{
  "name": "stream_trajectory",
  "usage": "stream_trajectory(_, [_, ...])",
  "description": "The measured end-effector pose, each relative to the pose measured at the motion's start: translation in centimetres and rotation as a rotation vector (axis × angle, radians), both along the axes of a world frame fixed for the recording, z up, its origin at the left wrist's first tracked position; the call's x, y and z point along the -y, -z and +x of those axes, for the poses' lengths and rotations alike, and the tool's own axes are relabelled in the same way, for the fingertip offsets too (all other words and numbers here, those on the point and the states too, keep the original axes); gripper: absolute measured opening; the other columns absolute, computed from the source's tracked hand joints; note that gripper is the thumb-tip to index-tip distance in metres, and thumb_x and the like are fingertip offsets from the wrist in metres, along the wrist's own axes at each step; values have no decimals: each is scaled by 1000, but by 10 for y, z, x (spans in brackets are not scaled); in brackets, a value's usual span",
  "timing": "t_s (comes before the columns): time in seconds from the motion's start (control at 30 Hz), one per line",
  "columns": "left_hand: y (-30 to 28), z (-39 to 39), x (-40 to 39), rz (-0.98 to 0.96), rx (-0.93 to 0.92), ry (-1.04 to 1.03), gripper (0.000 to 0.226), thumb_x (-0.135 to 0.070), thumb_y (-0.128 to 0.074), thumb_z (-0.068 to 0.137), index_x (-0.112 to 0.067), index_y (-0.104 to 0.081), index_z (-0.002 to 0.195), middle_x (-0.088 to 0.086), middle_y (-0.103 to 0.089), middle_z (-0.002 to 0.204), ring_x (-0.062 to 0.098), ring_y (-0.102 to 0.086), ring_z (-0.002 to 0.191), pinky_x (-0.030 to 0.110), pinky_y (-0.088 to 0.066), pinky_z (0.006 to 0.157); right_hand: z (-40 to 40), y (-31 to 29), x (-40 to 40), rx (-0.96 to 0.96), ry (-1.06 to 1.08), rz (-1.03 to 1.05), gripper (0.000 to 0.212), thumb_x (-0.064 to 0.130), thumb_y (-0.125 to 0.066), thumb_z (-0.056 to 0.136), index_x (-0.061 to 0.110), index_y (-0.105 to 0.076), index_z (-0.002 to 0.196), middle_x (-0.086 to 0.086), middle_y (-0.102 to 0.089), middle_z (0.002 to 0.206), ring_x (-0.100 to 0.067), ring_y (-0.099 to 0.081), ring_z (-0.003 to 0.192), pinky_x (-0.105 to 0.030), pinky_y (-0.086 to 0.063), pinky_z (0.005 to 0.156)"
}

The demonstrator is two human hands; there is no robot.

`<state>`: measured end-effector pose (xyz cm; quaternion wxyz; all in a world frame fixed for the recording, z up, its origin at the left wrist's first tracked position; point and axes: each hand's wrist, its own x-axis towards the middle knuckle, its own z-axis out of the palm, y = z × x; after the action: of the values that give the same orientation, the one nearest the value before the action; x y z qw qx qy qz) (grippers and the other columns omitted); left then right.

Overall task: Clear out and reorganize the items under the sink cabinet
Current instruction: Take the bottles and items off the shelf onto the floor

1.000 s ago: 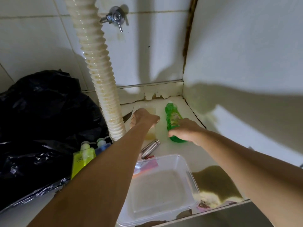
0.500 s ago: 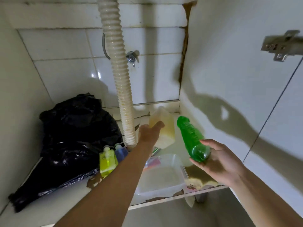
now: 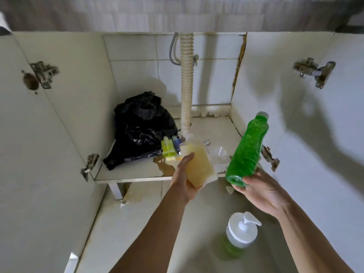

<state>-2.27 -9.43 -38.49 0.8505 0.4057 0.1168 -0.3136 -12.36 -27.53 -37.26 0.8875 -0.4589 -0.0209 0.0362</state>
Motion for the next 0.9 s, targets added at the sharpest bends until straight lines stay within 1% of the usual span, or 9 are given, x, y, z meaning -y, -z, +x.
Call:
stream_trajectory(0.1, [5,-10,-20,33,57,-32,56,-26,-79,58,-21,-61,110,12,-66,104,32,-61,94,45,-51,82,-6,1,-11,59,-23,29,70,7,-87,51,13,-49,109,-11,-56,102,-23,-58,96,-37,-40,90])
stream_trajectory(0.2, [10,-10,-32,168,109,-72,90,-26,-82,36,-20,-57,122,13,-64,119,37,-59,110,55,-51,90,-8,3,-15,106,-9,22,53,-2,-74,56,14,-55,103,-8,-61,98,-22,-61,95,-34,-48,88])
stream_trajectory(0.3, [19,-7,-37,299,186,-72,84,-23,-79,33,-9,-63,115,14,-68,107,34,-64,98,48,-56,83,-4,7,-19,147,4,-7,60,-4,-75,58,9,-47,110,-13,-58,102,-26,-58,100,-36,-48,91])
stream_trajectory(0.43, [32,-6,-44,356,250,-41,44,-5,-74,60,-7,-63,103,9,-69,89,28,-63,82,30,-51,62,-3,3,-24,127,47,-26,78,2,-78,55,9,-43,124,-11,-55,103,-26,-56,99,-32,-55,80])
stream_trajectory(0.53, [50,1,-43,424,257,-33,76,-17,-81,41,-3,-60,113,20,-67,109,37,-64,98,44,-57,75,-3,2,-24,68,149,-85,66,11,-84,49,11,-58,110,-6,-63,96,-19,-64,90,-33,-53,84])
stream_trajectory(0.6, [67,5,-41,504,282,-11,88,-24,-82,30,-4,-60,113,21,-66,111,39,-63,104,51,-55,87,1,6,-30,-2,199,-240,75,22,-90,45,8,-56,110,-8,-63,90,-20,-63,84,-34,-51,79])
stream_trajectory(0.67, [81,3,-42,628,305,53,86,-26,-83,33,-7,-57,112,15,-65,111,35,-62,104,45,-53,87,5,18,-38,-94,217,-403,74,31,-90,47,9,-53,107,-8,-59,83,-21,-58,79,-34,-48,73])
stream_trajectory(0.77, [105,-8,-44,796,294,85,74,-23,-82,46,-16,-46,111,6,-56,110,28,-56,103,38,-51,81,9,61,-49,-247,252,-462,53,22,-86,58,12,-54,99,-7,-59,78,-23,-58,77,-36,-47,71])
stream_trajectory(0.9, [143,-24,-48,910,253,71,75,-29,-74,40,-17,-42,107,6,-52,107,28,-53,101,38,-50,82,0,133,-62,-486,327,-502,71,27,-90,48,8,-55,108,-13,-67,88,-28,-66,84,-37,-50,74])
